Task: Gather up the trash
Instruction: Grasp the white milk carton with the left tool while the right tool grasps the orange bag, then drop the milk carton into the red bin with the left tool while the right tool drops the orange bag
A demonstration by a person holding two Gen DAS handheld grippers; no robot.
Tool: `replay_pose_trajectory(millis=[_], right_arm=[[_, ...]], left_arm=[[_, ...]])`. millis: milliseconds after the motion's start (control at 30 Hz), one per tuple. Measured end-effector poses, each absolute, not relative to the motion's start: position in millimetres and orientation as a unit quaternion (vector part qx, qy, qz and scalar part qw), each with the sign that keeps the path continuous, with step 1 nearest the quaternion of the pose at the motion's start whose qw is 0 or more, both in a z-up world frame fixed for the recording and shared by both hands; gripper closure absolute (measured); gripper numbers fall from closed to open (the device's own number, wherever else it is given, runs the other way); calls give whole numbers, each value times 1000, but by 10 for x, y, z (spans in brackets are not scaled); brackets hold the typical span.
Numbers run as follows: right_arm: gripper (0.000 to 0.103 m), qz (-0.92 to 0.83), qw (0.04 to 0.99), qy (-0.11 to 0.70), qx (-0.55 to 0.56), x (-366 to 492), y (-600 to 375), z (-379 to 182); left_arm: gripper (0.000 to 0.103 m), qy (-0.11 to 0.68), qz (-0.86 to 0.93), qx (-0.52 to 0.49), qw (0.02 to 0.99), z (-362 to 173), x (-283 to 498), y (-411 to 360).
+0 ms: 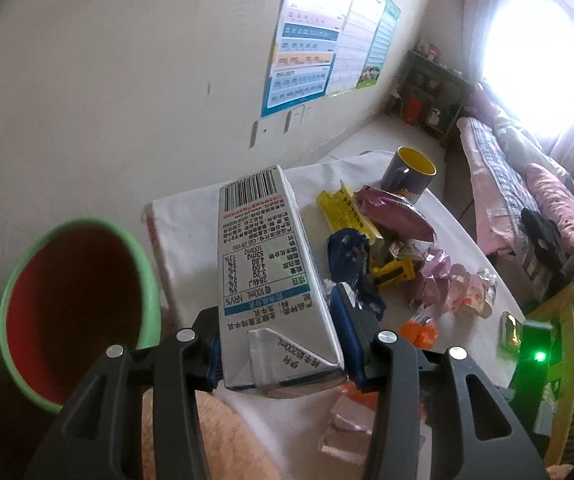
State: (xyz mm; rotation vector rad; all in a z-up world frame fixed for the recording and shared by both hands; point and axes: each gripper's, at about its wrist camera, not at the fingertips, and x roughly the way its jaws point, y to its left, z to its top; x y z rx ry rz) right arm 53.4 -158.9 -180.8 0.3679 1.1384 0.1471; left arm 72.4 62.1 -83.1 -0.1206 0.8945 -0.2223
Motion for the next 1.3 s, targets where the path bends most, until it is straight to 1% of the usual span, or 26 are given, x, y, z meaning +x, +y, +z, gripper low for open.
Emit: replay_pose_trajectory(millis=[200, 400, 600, 833, 967, 1133, 1233, 1267, 1300], right_arm=[[71, 69, 861, 485, 136, 484, -1422, -1305], [71, 133, 872, 455, 124, 662, -949, -858], [71, 210, 854, 464, 104, 945, -203, -805], [71, 241, 852, 464, 35, 1209, 437, -815], [70, 252, 846, 470, 3, 1364, 745, -883], [70, 257, 841, 476, -5, 1484, 848, -985], [69, 265, 841, 471, -18, 1454, 963, -956], [67, 266, 842, 470, -20, 1451, 1002, -940], [63, 266, 842, 469, -21, 1450, 1012, -949]], left_arm=[[60, 415, -95, -84, 901, -764, 635, 951], [60, 404, -35, -101, 909, -762, 600, 1558], [60, 422, 29, -115, 899, -968, 550, 2115], [60, 444, 76, -137, 882, -1220, 540, 2548], [60, 449, 85, -144, 878, -1297, 558, 2613], [60, 457, 94, -154, 871, -1430, 589, 2707], [59, 460, 95, -158, 869, -1487, 608, 2738], [59, 460, 95, -158, 868, -1495, 609, 2741], [59, 459, 96, -157, 869, -1502, 606, 2744]])
